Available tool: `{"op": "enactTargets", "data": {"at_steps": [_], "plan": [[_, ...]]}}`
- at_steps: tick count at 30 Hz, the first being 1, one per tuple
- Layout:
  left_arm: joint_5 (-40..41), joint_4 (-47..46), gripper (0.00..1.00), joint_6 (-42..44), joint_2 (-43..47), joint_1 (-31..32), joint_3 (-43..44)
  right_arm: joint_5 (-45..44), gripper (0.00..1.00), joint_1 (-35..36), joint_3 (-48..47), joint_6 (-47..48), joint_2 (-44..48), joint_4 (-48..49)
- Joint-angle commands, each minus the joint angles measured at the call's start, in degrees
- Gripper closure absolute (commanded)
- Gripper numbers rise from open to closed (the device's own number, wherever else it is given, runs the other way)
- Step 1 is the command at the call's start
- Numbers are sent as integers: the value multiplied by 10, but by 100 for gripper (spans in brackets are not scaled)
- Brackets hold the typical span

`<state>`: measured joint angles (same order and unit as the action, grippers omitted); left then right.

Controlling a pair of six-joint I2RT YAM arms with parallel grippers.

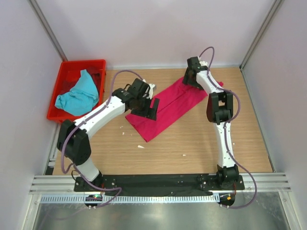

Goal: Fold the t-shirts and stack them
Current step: Fold the tshirt

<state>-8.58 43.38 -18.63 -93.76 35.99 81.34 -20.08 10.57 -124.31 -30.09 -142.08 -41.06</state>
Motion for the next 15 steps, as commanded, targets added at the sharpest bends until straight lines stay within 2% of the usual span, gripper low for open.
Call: {"op": "enactTargets", "data": {"at_steps": [1,5,6,12,13,15], "plan": [[-5,-2,20,25,-50,-1,35,-22,0,27,-110,76,-39,-91],[20,9,17,29,-164,0,112,-75,0,35,-78,66,57,-130],[24,6,17,31,-181,0,123,-82,0,34,-57,59,112,-134],[89,38,18,94,-333,-1,208,17,0,38,159,0,330,-146],[103,44,19,99,-347,-1,219,36,0,39,220,-1,358,-139],[108,40,21,99,-366,-1,205,56,0,42,314,5,436,-102]]}}
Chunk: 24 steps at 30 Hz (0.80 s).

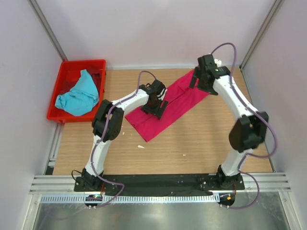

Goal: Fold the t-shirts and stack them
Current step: Fold the tshirt

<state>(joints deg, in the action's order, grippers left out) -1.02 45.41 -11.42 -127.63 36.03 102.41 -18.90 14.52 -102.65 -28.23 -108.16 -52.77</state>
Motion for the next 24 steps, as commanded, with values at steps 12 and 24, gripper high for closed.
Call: {"op": "enactTargets", "data": {"at_steps": [12,24], "plan": [[-102,-46,30,-245,87,96,-242,35,0,2,147,36,70,83],[-106,-96,23,-389,231,211,-187,83,13,8,-37,102,-157,144]]}}
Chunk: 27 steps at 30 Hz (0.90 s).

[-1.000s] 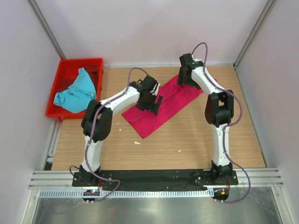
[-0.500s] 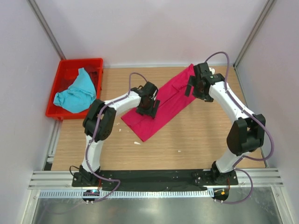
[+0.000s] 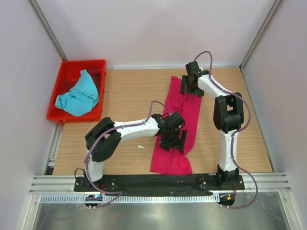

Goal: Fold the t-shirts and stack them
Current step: Fold the tshirt

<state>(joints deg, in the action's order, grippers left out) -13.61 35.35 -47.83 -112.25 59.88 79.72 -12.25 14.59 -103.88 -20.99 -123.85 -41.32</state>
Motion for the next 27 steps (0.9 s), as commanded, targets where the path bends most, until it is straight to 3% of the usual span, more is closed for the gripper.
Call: {"op": "enactTargets", "data": {"at_steps": [1,7,11,14,21,24,27], "plan": [[32,11,21,-11,93,-32,42,27,14,8,-20,32,-3,40],[39,65,20,38,188,-106,31,18,16,33,-18,39,-48,61],[23,71,21,58,229,-192,3,18,15,47,-40,48,-104,85],[-1,63,21,67,247,-234,-21,6,15,65,-97,67,-173,88],[-12,67,21,97,251,-275,-52,-8,14,107,-346,91,-307,65],[-19,66,20,111,243,-282,-62,-11,11,110,-389,75,-307,64],[-43,51,20,114,232,-282,-84,-30,6,110,-375,65,-267,46]]}}
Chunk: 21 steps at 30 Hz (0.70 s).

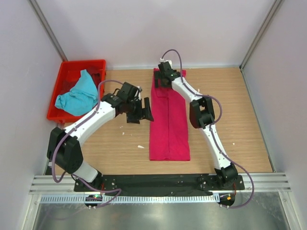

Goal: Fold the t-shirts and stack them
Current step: Fold the tshirt

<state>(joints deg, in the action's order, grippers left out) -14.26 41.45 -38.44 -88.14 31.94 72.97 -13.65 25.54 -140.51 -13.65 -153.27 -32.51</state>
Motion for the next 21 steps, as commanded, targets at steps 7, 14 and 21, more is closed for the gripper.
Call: {"op": "enactTargets", "data": {"at_steps": [7,14,21], "plan": [[-110,-120,29,-38,1,7,-143,-39,0,-11,144,-16,284,-145],[-111,-148,40,-66,-10,42,-185,125,16,-47,540,-88,538,-161],[-93,-164,52,-114,-27,62,-235,252,46,-51,894,-182,727,-99]]}}
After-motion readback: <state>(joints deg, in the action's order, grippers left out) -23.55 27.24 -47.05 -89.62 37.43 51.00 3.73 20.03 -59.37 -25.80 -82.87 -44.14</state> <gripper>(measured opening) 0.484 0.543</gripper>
